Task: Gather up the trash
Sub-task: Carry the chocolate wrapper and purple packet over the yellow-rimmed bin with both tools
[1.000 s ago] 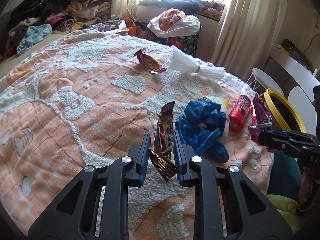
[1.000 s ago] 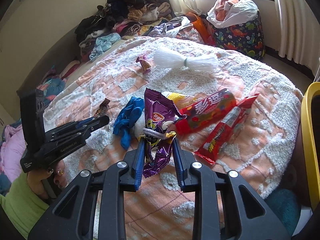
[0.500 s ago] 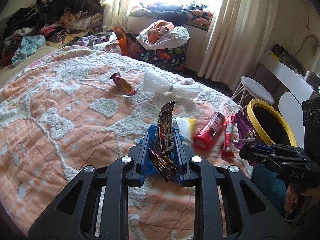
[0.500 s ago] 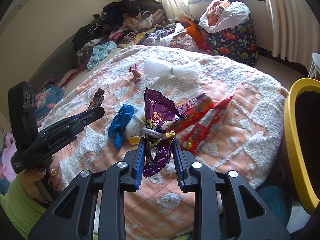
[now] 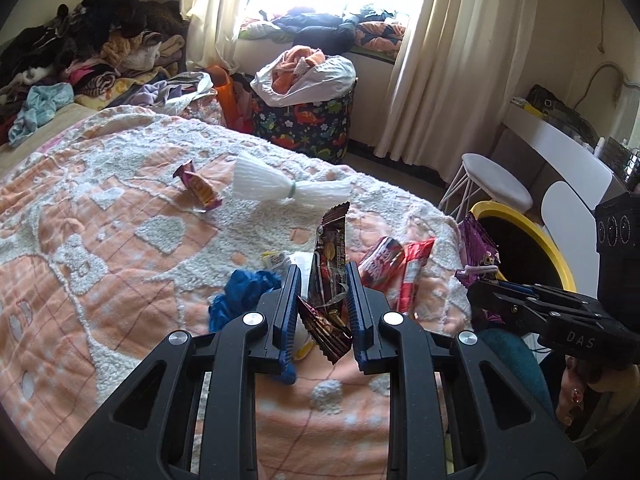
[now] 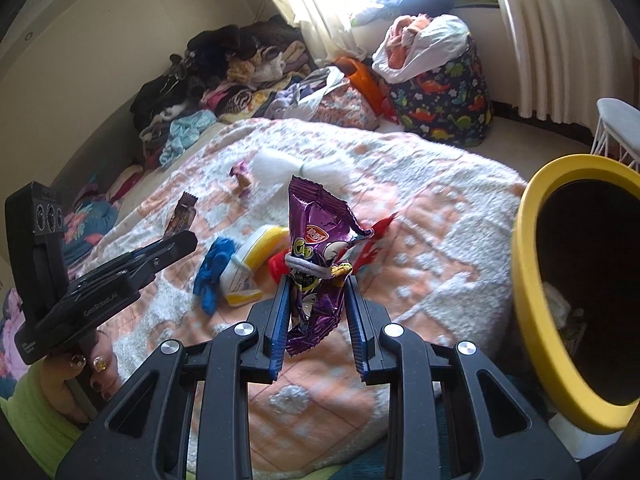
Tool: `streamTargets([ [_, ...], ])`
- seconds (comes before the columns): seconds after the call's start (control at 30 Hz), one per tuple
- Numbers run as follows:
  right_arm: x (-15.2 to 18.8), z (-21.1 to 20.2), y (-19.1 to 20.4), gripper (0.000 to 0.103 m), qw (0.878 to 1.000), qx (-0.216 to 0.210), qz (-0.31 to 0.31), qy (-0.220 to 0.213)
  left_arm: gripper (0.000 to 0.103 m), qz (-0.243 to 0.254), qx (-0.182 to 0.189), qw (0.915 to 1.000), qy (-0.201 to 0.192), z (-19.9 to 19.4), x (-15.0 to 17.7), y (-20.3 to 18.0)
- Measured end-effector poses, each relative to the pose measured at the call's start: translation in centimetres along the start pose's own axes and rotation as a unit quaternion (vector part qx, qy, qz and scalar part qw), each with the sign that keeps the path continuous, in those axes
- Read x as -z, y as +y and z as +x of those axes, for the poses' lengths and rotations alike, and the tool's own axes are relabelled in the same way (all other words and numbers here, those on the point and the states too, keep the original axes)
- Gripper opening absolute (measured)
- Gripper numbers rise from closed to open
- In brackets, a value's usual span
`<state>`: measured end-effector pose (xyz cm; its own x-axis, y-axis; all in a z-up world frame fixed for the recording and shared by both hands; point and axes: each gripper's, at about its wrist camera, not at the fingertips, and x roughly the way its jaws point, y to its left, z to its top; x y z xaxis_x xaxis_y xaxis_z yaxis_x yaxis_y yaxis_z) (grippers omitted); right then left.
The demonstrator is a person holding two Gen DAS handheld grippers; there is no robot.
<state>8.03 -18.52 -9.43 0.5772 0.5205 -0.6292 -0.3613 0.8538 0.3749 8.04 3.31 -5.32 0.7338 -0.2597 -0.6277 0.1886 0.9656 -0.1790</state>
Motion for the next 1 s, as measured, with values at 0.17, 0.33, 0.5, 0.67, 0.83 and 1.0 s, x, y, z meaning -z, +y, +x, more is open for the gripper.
streamTargets([
  [0.17,-0.4,-1.2,-1.5,0.026,1.0,0.003,0.016,-0.018,0.017,0.012,0.004,0.9999,-0.009,0.0,-0.7,-1.6],
  [0.33,-0.8,-2.3,-3.0,0.026,0.999,0.007,0.032,-0.034,0.017,0.021,0.012,0.9996,-0.014,0.1,-1.3,-3.2],
  [0.5,-1.1,-3.2,-4.8,0.026,0.998,0.014,0.049,-0.046,0.017,0.032,0.019,0.9992,-0.015,0.5,-1.6,-4.9],
  [0.67,-1.1,-4.1,-6.4,0.026,0.996,0.024,0.062,-0.056,0.017,0.041,0.027,0.9987,-0.01,1.0,-1.7,-6.4],
  [0.83,-1.3,-4.8,-7.8,0.026,0.994,0.033,0.076,-0.067,0.017,0.051,0.034,0.9981,-0.008,1.5,-1.8,-7.7],
  [1.0,-1.3,-5.4,-9.1,0.026,0.992,0.04,0.089,-0.076,0.017,0.061,0.044,0.9971,-0.008,1.8,-1.8,-9.2],
])
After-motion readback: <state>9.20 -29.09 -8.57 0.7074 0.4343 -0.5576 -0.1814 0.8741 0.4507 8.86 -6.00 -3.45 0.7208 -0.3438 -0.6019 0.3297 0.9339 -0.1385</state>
